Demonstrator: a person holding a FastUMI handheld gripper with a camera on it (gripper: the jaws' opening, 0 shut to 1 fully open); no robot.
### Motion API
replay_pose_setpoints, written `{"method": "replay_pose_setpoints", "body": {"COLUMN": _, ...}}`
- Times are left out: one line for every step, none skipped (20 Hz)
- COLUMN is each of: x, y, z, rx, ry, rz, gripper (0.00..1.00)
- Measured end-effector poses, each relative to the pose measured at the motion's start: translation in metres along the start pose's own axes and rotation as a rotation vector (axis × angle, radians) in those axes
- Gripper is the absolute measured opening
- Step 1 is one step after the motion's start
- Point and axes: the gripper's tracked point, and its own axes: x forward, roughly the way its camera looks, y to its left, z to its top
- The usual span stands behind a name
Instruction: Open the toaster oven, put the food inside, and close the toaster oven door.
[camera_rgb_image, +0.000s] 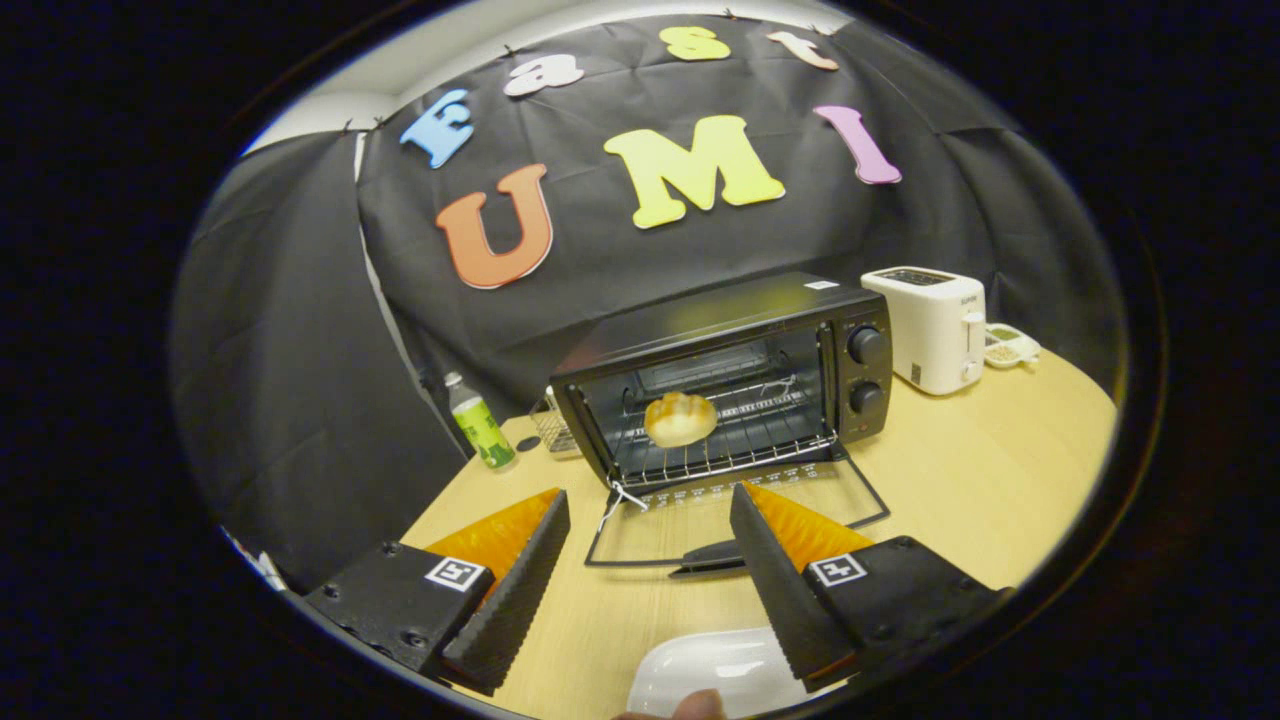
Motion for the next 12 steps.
{"method": "replay_pose_setpoints", "body": {"x": -0.003, "y": -0.002, "z": -0.008, "rx": -0.026, "ry": 0.015, "rz": 0.001, "gripper": 1.00}}
{"method": "replay_pose_setpoints", "body": {"x": -0.004, "y": -0.003, "z": -0.019, "rx": -0.050, "ry": 0.046, "rz": 0.006, "gripper": 1.00}}
{"method": "replay_pose_setpoints", "body": {"x": -0.003, "y": -0.007, "z": -0.030, "rx": -0.067, "ry": 0.075, "rz": 0.003, "gripper": 1.00}}
{"method": "replay_pose_setpoints", "body": {"x": -0.002, "y": -0.012, "z": -0.042, "rx": -0.080, "ry": 0.103, "rz": -0.003, "gripper": 1.00}}
{"method": "replay_pose_setpoints", "body": {"x": 0.001, "y": -0.018, "z": -0.051, "rx": -0.091, "ry": 0.128, "rz": -0.010, "gripper": 1.00}}
{"method": "replay_pose_setpoints", "body": {"x": 0.004, "y": -0.023, "z": -0.063, "rx": -0.100, "ry": 0.157, "rz": -0.016, "gripper": 1.00}}
{"method": "replay_pose_setpoints", "body": {"x": 0.007, "y": -0.027, "z": -0.074, "rx": -0.106, "ry": 0.190, "rz": -0.023, "gripper": 1.00}}
{"method": "replay_pose_setpoints", "body": {"x": 0.009, "y": -0.034, "z": -0.083, "rx": -0.121, "ry": 0.218, "rz": -0.035, "gripper": 1.00}}
{"method": "replay_pose_setpoints", "body": {"x": 0.013, "y": -0.041, "z": -0.088, "rx": -0.132, "ry": 0.239, "rz": -0.048, "gripper": 1.00}}
{"method": "replay_pose_setpoints", "body": {"x": 0.016, "y": -0.046, "z": -0.092, "rx": -0.136, "ry": 0.255, "rz": -0.057, "gripper": 1.00}}
{"method": "replay_pose_setpoints", "body": {"x": 0.019, "y": -0.048, "z": -0.098, "rx": -0.138, "ry": 0.276, "rz": -0.059, "gripper": 1.00}}
{"method": "replay_pose_setpoints", "body": {"x": 0.021, "y": -0.050, "z": -0.105, "rx": -0.137, "ry": 0.300, "rz": -0.059, "gripper": 1.00}}
